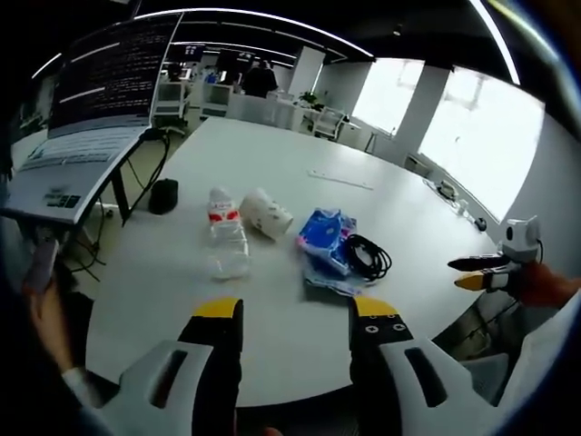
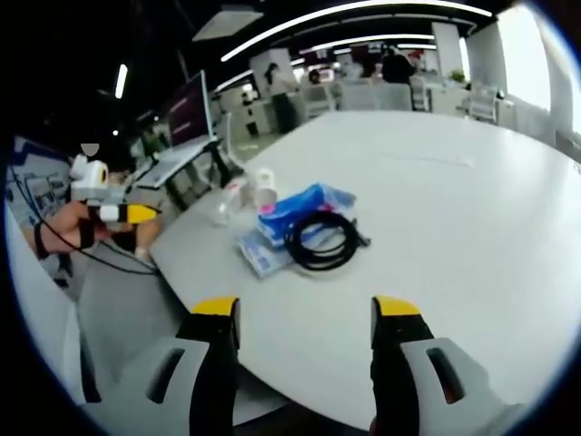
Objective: Arrange the tabletop items into an orderly group along one side of the table until the central work area is clear of visible clutter.
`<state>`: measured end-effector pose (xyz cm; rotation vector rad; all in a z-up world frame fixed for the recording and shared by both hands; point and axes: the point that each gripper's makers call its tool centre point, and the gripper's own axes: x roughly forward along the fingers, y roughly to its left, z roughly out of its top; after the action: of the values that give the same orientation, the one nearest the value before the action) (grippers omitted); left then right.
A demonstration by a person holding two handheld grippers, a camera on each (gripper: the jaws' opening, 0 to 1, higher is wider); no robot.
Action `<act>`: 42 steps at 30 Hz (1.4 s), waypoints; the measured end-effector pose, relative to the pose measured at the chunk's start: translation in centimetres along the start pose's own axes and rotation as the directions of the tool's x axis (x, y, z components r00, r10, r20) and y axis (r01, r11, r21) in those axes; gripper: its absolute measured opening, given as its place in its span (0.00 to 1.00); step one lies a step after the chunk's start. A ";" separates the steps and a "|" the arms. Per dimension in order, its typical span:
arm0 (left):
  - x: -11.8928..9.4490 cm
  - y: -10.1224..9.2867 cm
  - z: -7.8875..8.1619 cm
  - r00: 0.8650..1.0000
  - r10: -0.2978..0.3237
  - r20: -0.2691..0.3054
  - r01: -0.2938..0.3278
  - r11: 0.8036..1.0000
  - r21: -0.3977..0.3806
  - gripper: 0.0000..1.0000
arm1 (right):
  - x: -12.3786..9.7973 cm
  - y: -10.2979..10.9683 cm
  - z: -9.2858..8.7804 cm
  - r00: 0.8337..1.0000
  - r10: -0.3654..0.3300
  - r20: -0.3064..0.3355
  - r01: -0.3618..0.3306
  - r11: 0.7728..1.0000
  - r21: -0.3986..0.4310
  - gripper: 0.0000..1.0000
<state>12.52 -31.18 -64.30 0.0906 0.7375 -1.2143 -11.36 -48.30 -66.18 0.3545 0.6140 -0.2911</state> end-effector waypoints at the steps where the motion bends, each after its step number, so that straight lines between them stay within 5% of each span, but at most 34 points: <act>1: 0.0 0.1 0.0 1.000 0.000 0.003 0.000 1.000 -0.009 0.45 | 0.0 0.0 0.0 1.000 0.000 0.000 0.000 1.000 0.001 0.57; 26: 1.1 1.5 -1.1 1.000 0.020 0.002 -0.019 0.990 -0.142 0.43 | -0.3 0.0 -0.4 1.000 -0.009 -0.013 0.009 1.000 0.009 0.56; 42: 2.9 1.0 -0.5 1.000 0.004 -0.024 -0.007 0.992 -0.123 0.43 | -0.4 -0.1 -0.9 1.000 -0.017 -0.020 0.017 1.000 0.021 0.56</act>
<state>13.58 -32.99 -66.59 0.0049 0.8313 -1.1618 -12.23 -47.96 -66.65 0.3732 0.6340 -0.3111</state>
